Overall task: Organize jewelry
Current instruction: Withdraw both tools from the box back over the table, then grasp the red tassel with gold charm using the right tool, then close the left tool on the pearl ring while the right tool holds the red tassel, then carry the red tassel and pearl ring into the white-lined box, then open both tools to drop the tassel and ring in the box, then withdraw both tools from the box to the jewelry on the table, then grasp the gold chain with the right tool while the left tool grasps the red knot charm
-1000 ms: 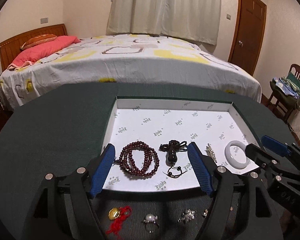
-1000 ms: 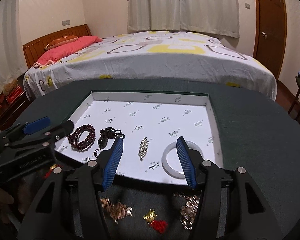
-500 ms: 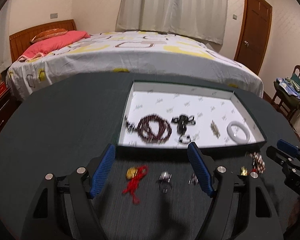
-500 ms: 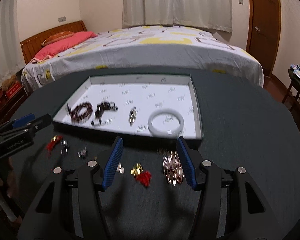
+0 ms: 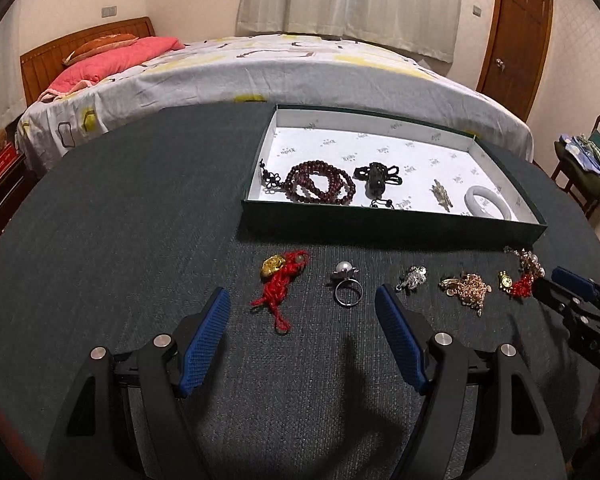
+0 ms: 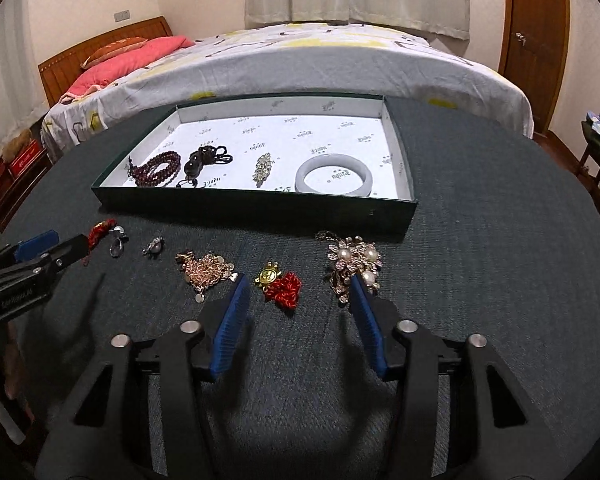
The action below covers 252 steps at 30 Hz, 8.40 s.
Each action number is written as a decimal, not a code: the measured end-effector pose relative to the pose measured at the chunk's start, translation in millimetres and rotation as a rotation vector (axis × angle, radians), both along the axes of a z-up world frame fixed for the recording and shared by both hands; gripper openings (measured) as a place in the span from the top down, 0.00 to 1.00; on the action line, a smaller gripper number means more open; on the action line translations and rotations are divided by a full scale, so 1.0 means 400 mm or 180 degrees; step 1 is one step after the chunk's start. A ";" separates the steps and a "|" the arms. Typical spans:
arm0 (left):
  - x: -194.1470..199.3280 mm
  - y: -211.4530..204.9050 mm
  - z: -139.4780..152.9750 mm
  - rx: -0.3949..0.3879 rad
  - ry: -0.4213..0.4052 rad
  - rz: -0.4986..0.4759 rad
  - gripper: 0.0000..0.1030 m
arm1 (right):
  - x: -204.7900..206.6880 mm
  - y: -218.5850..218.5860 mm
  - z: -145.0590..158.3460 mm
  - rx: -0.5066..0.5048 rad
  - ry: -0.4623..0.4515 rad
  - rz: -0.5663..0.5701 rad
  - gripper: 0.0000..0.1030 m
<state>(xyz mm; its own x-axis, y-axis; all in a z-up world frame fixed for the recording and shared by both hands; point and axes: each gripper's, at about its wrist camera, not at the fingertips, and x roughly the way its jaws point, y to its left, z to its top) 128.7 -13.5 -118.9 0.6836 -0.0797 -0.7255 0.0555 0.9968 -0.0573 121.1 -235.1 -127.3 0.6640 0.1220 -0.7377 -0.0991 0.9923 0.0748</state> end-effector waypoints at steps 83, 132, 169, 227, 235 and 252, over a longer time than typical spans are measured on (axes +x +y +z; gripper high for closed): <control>0.090 -0.071 -0.051 0.0226 0.0190 -0.0284 0.78 | 0.046 -0.013 -0.046 0.0285 0.0195 0.0095 0.89; 0.129 -0.084 0.161 -0.0160 -0.0350 -0.0448 0.79 | 0.106 -0.014 0.195 0.0326 -0.0559 0.0074 0.90; 0.529 -0.085 -0.007 0.0013 0.0380 -0.0229 0.56 | 0.475 0.043 -0.001 0.0172 0.0005 -0.0062 0.77; 0.042 0.112 -0.014 0.0004 0.0145 0.0259 0.42 | 0.067 0.153 -0.035 0.0121 0.0134 0.0358 0.59; 0.049 0.102 -0.026 0.0015 0.0193 0.0218 0.42 | 0.064 0.166 -0.041 -0.0085 0.0167 0.0411 0.72; 0.070 0.056 -0.042 0.0068 0.0204 0.0057 0.42 | 0.062 0.109 -0.026 0.0082 0.0117 0.0318 0.87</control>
<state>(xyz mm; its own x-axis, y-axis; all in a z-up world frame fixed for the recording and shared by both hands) 156.5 9.0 -135.9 0.6369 -0.0518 -0.7692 0.0344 0.9987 -0.0388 146.0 -191.5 -137.5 0.6202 0.2055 -0.7571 -0.1943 0.9752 0.1055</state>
